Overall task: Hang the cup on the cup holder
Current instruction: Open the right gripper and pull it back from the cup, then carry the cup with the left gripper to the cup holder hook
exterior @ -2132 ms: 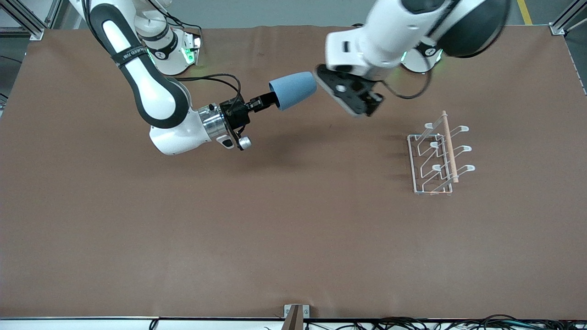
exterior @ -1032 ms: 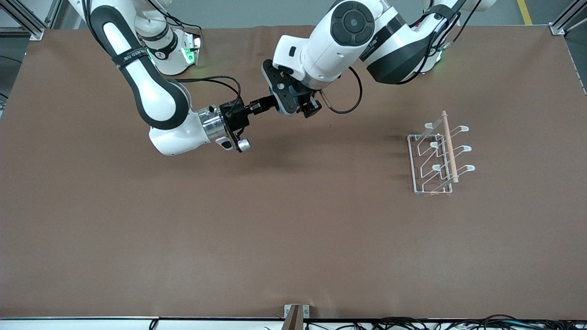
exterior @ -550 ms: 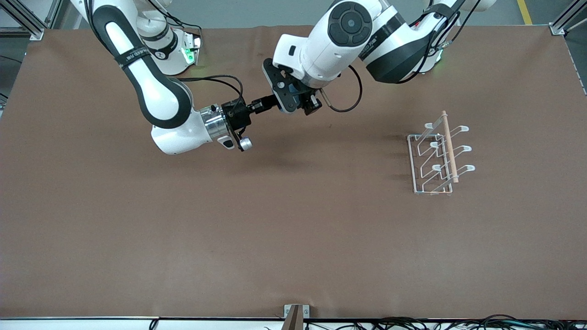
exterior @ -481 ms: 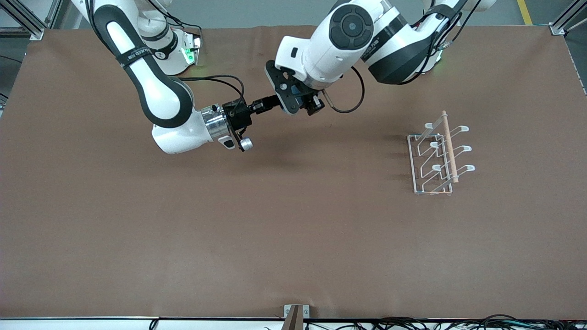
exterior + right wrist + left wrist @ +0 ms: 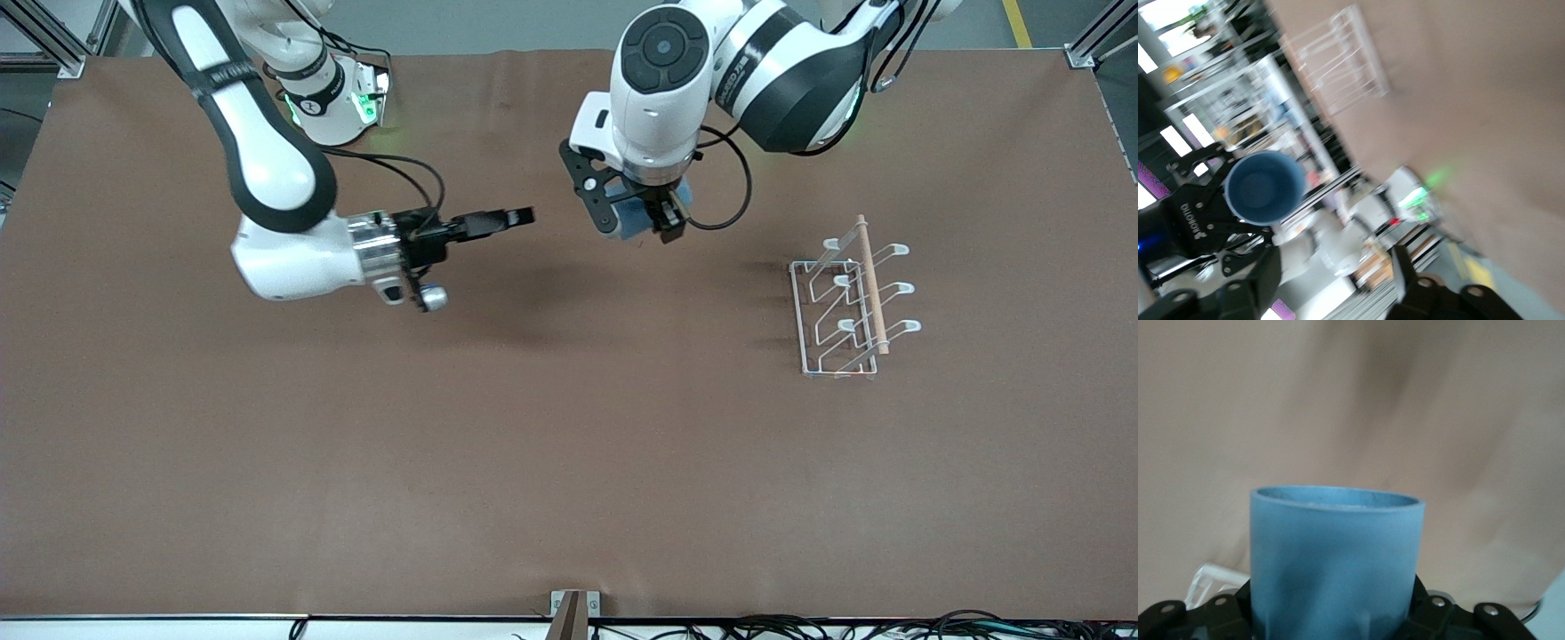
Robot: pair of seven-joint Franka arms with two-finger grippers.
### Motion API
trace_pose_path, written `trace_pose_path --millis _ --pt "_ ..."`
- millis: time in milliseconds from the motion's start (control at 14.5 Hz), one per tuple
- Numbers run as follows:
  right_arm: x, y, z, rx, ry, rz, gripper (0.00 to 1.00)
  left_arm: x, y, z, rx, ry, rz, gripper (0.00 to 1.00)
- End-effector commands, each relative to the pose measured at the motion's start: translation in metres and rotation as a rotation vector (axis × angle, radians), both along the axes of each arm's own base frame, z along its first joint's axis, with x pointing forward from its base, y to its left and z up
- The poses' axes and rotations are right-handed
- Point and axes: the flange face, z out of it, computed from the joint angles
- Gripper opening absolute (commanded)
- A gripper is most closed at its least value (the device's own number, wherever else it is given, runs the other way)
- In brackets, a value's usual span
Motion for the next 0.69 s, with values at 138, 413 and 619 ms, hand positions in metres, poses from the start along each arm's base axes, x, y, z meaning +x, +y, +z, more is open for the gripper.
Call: trace_pose_path --millis 138,413,619 --pt "0.020 -0.124 0.051 -0.485 -0.198 -0.016 1.00 0.003 0.045 -0.016 0.331 0.027 -0.158 0.01" --pt "0.043 -0.220 0.062 -0.881 -0.329 0.054 1.00 0.026 0.092 -0.059 0.602 0.027 -0.197 0.01" --pt "0.055 -0.282 0.097 -1.049 -0.402 0.051 1.00 0.046 0.118 -0.108 0.768 0.051 -0.286 0.00"
